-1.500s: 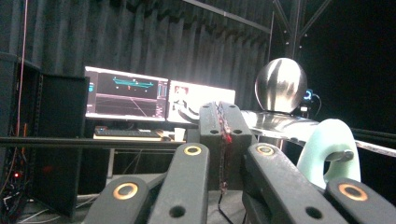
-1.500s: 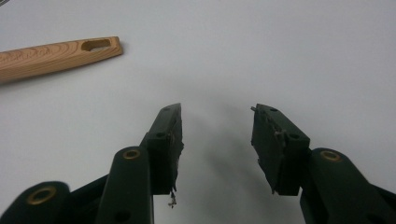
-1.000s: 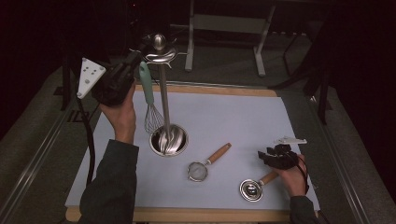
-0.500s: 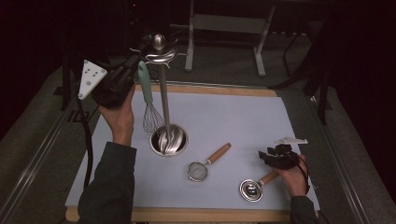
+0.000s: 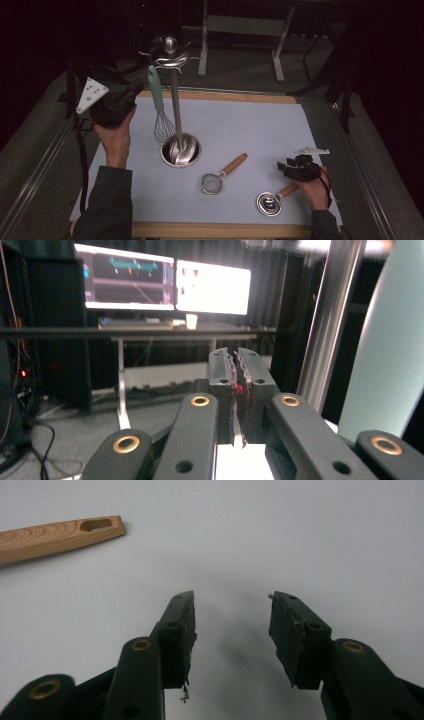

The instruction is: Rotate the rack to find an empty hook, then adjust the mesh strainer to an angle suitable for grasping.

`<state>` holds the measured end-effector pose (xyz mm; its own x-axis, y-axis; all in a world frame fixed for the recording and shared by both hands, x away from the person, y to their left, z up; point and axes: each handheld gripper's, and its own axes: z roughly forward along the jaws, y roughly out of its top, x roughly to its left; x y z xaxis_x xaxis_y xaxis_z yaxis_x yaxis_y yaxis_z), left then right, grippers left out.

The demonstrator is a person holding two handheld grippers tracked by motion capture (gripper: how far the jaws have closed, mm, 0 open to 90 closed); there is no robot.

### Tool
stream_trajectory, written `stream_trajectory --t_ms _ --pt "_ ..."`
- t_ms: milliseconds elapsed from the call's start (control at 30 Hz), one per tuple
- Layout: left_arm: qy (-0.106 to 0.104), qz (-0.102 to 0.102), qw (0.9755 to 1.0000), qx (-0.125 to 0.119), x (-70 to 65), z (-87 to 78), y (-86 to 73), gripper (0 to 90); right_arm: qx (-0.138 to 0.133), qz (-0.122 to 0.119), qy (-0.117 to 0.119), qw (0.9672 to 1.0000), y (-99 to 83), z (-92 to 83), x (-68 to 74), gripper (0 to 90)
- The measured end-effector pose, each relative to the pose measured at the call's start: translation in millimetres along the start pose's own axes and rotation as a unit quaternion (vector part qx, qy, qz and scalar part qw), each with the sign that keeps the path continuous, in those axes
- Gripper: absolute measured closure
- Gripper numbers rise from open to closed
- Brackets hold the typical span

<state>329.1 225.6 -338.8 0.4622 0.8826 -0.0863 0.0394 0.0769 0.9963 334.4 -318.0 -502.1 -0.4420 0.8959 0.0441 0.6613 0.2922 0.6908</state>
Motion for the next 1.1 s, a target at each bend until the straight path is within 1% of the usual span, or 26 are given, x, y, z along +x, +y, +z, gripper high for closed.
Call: stream_trajectory --t_ms 33,100,167,200,233,267,333,400,433,500,533,567,700,767,800,833,900,933,967,1000,1033,1100 --pt "0.0 0.0 1.0 0.005 1.4 -1.2 -2.8 85.4 0.001 -0.001 -0.001 1.0 0.0 0.1 0.2 53.0" --pt "0.001 -0.01 0.9999 0.014 5.5 -5.0 -11.9 83.6 0.0 -0.002 0.0 1.0 0.2 0.1 0.8 53.0" --pt "0.005 -0.013 0.9997 0.022 8.0 -8.4 -20.4 81.9 0.0 -0.003 0.0 1.0 0.6 0.0 1.3 53.4" --pt "0.008 -0.014 0.9994 0.032 9.4 -10.0 -27.1 81.6 0.0 -0.003 0.0 1.0 0.9 0.0 1.7 53.7" --pt "0.008 -0.014 0.9994 0.032 9.4 -10.0 -27.1 81.1 0.0 -0.003 0.0 1.0 0.9 0.0 1.7 53.7" --pt "0.012 -0.013 0.9987 0.048 11.3 -11.2 -37.1 81.1 0.001 -0.004 0.0 1.0 1.0 0.2 1.9 53.8" --pt "0.017 -0.015 0.9977 0.064 13.3 -12.8 -48.4 79.4 0.001 -0.004 0.0 1.0 0.8 1.4 2.3 54.2" --pt "0.015 -0.015 0.9968 0.077 14.3 -14.6 -59.5 77.8 0.002 -0.004 0.0 1.0 1.0 1.6 3.1 55.3" --pt "0.015 -0.014 0.9965 0.081 14.3 -15.0 -63.7 76.8 0.002 -0.006 0.002 1.0 1.2 1.5 3.4 57.5" --pt "0.015 -0.01 0.9954 0.094 14.1 -15.3 -74.3 75.2 0.002 -0.006 0.008 1.0 1.5 1.5 4.7 59.3" --pt "0.016 -0.008 0.9942 0.106 13.8 -14.9 -80.9 74.7 0.001 -0.006 0.009 0.9999 1.6 1.5 5.2 59.9" --pt "0.017 -0.006 0.9935 0.112 13.5 -14.6 -85.0 74.2 0.001 -0.007 0.011 0.9999 1.7 1.7 6.1 61.0" --pt "0.02 0.0 0.9889 0.147 11.3 -15.1 -108.2 71.8 -0.002 -0.01 0.014 0.9998 3.0 0.7 8.8 61.8" --pt "0.021 -0.001 0.9869 0.16 10.2 -16.8 -119.2 70.9 -0.004 -0.011 0.015 0.9998 3.3 -0.1 9.9 61.9" --pt "0.024 -0.004 0.9853 0.169 8.7 -19.3 -127.8 70.4 -0.004 -0.012 0.015 0.9998 3.4 -0.3 10.2 61.9" --pt "0.024 -0.009 0.9846 0.173 7.5 -21.5 -135.1 70.1 -0.004 -0.013 0.016 0.9998 3.5 -0.3 10.7 61.9" --pt "0.022 -0.01 0.9822 0.186 6.0 -23.9 -147.4 70.0 -0.004 -0.014 0.013 0.9998 3.8 0.3 11.7 61.8" --pt "0.024 -0.008 0.9798 0.198 5.6 -24.7 -155.3 69.8 -0.003 -0.015 0.013 0.9998 3.9 0.7 12.2 61.8" --pt "0.024 -0.011 0.9786 0.204 6.1 -24.8 -159.6 69.7 -0.001 -0.017 0.012 0.9998 4.0 1.3 13.1 61.8" --pt "0.024 -0.013 0.9766 0.213 7.0 -24.5 -164.5 69.7 -0.001 -0.019 0.013 0.9997 3.9 2.0 13.8 61.8" --pt "0.028 -0.012 0.9746 0.222 7.9 -24.6 -169.5 69.6 0.001 -0.021 0.012 0.9997 4.0 2.5 15.0 61.9" --pt "0.028 -0.021 0.9728 0.229 10.3 -25.0 -176.0 69.6 0.003 -0.027 0.009 0.9996 4.4 3.3 17.6 61.8"
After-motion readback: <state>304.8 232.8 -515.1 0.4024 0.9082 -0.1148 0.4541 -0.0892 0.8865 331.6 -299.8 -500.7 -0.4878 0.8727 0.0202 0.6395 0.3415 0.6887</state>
